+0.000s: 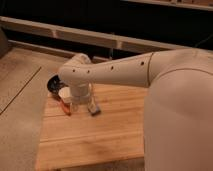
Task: Pick up the ceramic cup
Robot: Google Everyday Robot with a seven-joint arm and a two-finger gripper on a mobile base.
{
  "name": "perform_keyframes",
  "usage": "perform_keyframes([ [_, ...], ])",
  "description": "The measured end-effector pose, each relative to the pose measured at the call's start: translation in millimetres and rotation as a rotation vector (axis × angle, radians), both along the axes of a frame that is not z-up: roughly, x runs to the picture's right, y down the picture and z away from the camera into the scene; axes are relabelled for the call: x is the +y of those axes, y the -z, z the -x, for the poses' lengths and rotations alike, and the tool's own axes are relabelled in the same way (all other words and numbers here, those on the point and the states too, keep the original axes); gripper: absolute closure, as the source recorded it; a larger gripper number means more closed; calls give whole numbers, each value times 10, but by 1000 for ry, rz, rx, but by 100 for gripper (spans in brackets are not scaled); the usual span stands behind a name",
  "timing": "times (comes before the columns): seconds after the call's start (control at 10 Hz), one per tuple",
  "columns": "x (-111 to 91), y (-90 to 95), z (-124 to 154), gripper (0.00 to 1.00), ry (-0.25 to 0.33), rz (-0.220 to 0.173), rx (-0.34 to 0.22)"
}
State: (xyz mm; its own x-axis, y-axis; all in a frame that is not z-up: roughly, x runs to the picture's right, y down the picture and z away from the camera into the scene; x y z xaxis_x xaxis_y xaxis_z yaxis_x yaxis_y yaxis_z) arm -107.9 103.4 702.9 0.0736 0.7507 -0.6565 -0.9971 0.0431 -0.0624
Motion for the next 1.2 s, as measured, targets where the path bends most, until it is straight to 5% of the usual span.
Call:
perform_keyframes([
  [0.3, -69, -4, -4, 35, 3, -26, 7],
  [0.5, -460, -44, 75, 35, 10, -168, -21],
  [0.7, -961, -38, 205, 35, 44, -345, -123],
  [0.8, -1074, -19, 224, 35, 51, -385, -148],
  [1.2, -1121, -25, 250, 35, 62, -405, -162],
])
